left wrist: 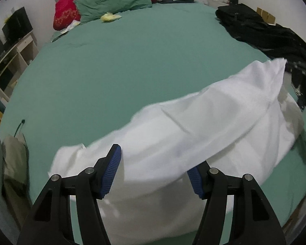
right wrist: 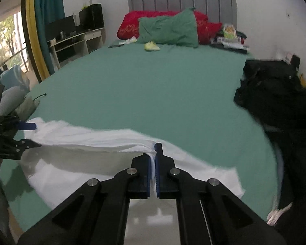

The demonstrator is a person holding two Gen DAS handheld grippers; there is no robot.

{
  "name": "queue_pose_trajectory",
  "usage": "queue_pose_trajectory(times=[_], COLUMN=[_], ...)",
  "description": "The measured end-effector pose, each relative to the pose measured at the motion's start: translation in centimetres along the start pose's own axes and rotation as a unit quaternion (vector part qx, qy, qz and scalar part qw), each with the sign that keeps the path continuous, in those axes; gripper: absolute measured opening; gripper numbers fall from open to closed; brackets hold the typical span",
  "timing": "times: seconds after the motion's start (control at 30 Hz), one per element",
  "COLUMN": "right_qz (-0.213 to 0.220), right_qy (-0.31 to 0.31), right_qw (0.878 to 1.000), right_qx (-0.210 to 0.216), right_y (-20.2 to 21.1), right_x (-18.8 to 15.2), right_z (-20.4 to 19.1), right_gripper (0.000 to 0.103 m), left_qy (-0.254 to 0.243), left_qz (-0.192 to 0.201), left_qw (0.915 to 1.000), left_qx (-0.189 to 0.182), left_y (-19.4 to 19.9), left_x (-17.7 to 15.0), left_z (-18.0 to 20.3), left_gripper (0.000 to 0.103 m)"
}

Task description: Fold large clothes

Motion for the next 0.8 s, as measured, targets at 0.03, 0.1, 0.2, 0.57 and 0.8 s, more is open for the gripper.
queue_pose_trajectory(times=[0.03, 0.1, 0.2, 0.57, 0.8], right_qz=[-0.002, -0.018, -0.043, -0.002, -0.036], right_qy=[0.002, -0.01, -0.041, -0.085, -0.057], right_qw=[1.0, 1.0, 0.998, 0.989, 0.994], right_qx=[-0.002, -0.008, -0.012, -0.123, -0.088], right_y=[-0.5, -2.6, -4.9, -5.2, -4.2], right_x=[0.4, 1.3, 1.8, 3.3, 0.1], right_z=[0.1, 0.6, 1.2, 6.4, 5.0], right_gripper=[0.003, 0.004, 0.004, 0.09, 0.09], left_qy=[0.0, 0.005, 0.003, 0.105, 0.006], left_qz=[-0.004, -0.004, 0.003, 0.032, -0.036], left_qw=[1.0, 0.9999, 0.9995, 0.9906, 0.9974], left_qx=[0.003, 0.01, 0.033, 0.082, -0.062], left_y=[-0.4, -1.1, -2.3, -1.1, -2.1], left_x=[0.3, 1.1, 2.2, 3.1, 1.9], left_z=[-0.4, -1.6, -3.0, -9.3, -2.6], left_gripper=[0.065, 0.065, 0.065, 0.065, 0.065])
Point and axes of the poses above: each gripper's, at about its wrist camera, not at the fingertips, and y roughly against the way its jaws point, z to its right, x to its top, the point moved 5 cm from there along -y, roughly the way its jaws point, and after that the axes turned 14 degrees about -y, right-handed, at the moved point
